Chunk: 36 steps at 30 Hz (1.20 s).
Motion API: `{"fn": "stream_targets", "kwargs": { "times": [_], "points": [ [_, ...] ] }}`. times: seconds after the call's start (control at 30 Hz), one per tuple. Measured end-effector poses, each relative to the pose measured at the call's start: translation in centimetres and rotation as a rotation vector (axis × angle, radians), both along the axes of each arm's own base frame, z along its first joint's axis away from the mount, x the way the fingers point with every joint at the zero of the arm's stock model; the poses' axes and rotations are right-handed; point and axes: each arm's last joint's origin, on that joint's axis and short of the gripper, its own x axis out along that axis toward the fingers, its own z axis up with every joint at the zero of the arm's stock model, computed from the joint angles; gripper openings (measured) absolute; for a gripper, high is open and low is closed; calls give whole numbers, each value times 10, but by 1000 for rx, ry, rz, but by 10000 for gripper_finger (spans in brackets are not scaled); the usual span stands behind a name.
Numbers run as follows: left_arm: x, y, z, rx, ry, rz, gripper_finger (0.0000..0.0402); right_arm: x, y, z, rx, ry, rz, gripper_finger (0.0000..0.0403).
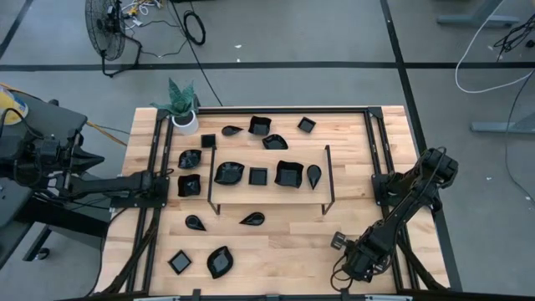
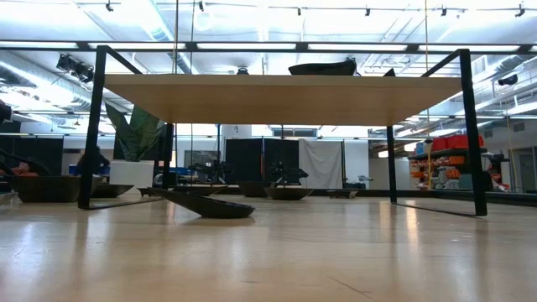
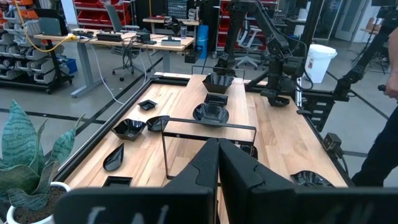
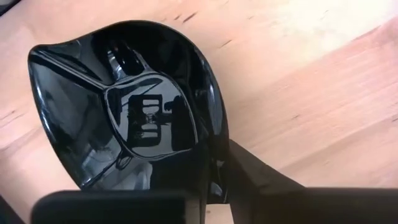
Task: Pick & Place Mini shaped plates
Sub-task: Stack the leaf shaped plate on top of the leaf shaped plate on the shelf
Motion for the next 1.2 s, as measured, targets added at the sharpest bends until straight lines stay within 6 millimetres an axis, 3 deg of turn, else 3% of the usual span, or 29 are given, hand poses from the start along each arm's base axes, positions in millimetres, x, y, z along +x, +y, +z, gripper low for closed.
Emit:
{"fn": "stream_targets", "kwargs": {
  "times": [0.93, 1.2],
  "points": [
    [0, 0, 0, 0, 0, 0, 18, 10, -17, 14, 44, 39, -62, 36],
    [0, 0, 0, 0, 0, 0, 18, 12, -23, 27, 83, 7, -81, 36]
  ]
}}
